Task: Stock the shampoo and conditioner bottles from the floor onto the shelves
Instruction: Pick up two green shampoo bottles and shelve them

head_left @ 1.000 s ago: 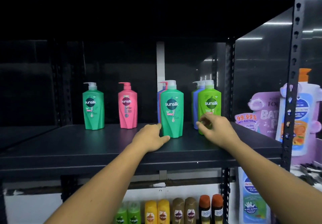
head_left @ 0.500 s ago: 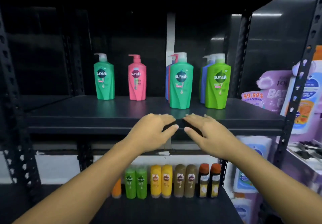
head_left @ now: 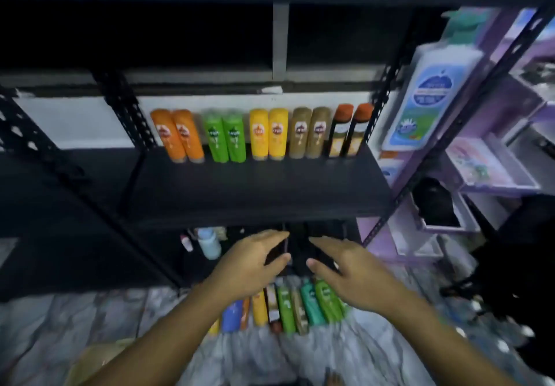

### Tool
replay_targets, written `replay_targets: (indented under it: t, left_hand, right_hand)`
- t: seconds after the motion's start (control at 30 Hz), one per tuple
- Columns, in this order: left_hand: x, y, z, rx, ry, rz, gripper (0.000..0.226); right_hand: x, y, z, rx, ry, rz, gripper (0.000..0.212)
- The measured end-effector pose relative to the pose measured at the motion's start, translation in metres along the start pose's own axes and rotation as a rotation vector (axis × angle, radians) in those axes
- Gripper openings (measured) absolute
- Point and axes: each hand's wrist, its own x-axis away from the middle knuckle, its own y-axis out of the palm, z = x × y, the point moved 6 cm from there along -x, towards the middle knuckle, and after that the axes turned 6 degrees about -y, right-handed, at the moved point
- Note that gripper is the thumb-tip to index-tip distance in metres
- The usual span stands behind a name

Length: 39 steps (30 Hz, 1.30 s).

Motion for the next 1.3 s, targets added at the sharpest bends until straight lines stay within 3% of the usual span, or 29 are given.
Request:
replay_targets:
  t: [0.2,0.3,0.43,0.67,0.9,1.07,1.3]
  left_hand:
    - [0.031,0.116,-0.059,-0.043,-0.176,-0.312,0.056]
    - [0.033,0.151,-0.068,-0.041,-0.225,-0.425,0.060]
    - [0.029,0.189,-0.075,-0.046,-0.243,-0.534,0.068]
    - [0.003,0.237,-0.080,-0.037,-0.265,-0.606,0.072]
    - [-0.052,0.295,-0.097,0.031,-0.325,-0.544,0.066]
    - [-0.110,0.396,-0.144,0.077,-0.362,-0.516,0.061]
    - [-0.189,0.583,-0.262,-0.006,-0.403,-0.548,0.059]
  right_hand:
    - [0.055,0.120,0.043,-0.072,0.291,-0.315,0.062]
    - [0.067,0.154,0.064,-0.074,0.388,-0.388,0.057]
    - [0.080,0.187,0.091,-0.067,0.501,-0.461,0.066]
    - [0.085,0.213,0.135,-0.071,0.599,-0.511,0.068]
    - [0.067,0.257,0.211,-0.131,0.669,-0.512,0.065]
    - [0.047,0.344,0.299,-0.203,0.710,-0.490,0.066]
    - [0.015,0.512,0.445,-0.184,0.701,-0.539,0.067]
